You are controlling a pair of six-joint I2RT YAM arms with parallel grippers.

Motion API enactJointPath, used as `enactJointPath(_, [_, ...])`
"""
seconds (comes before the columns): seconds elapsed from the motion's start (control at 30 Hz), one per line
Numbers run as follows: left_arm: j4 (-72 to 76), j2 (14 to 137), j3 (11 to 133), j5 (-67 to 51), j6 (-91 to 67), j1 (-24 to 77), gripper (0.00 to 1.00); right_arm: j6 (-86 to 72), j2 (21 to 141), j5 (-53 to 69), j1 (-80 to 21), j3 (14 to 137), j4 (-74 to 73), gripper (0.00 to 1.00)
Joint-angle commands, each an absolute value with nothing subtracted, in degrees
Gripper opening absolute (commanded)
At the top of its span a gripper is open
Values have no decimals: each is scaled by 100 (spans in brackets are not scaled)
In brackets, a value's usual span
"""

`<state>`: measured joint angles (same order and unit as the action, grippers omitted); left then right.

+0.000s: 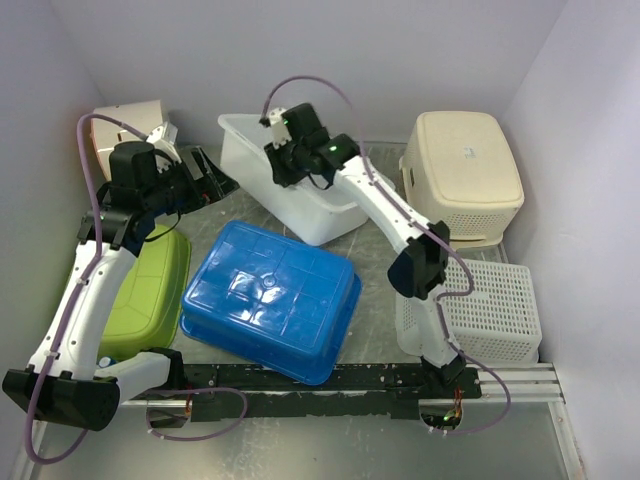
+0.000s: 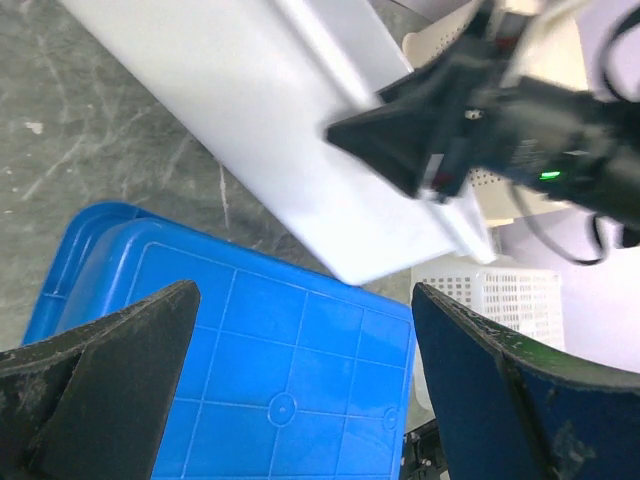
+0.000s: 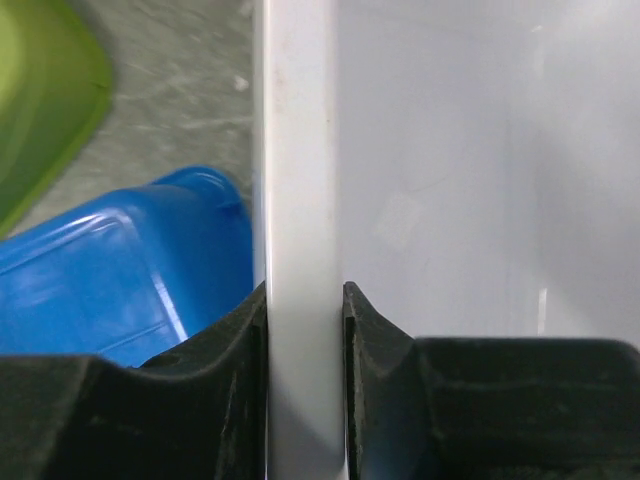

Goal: Turn the large container upside down

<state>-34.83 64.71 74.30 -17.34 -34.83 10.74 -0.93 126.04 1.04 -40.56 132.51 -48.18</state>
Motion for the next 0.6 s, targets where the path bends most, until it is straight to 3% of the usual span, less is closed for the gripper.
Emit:
enactJointPath(0.0, [-3888, 6344, 8066, -1218, -3031, 1125, 99, -56, 11628, 2244, -3492, 13444, -4458, 0])
enactJointPath(0.13, [-3955, 6200, 8522, -1054, -2742, 1125, 99, -631, 11262, 4010, -3081, 12770, -3700, 0])
enactJointPath(0.33, [-3399, 5897, 8229, -1391, -3024, 1125, 99, -2259, 11195, 5991, -2523, 12102, -2159, 0])
enactJointPath(0.57, [-3374, 5871, 8080, -1510, -3089, 1125, 99, -6846, 11610, 7442, -1816, 10353, 2921, 0])
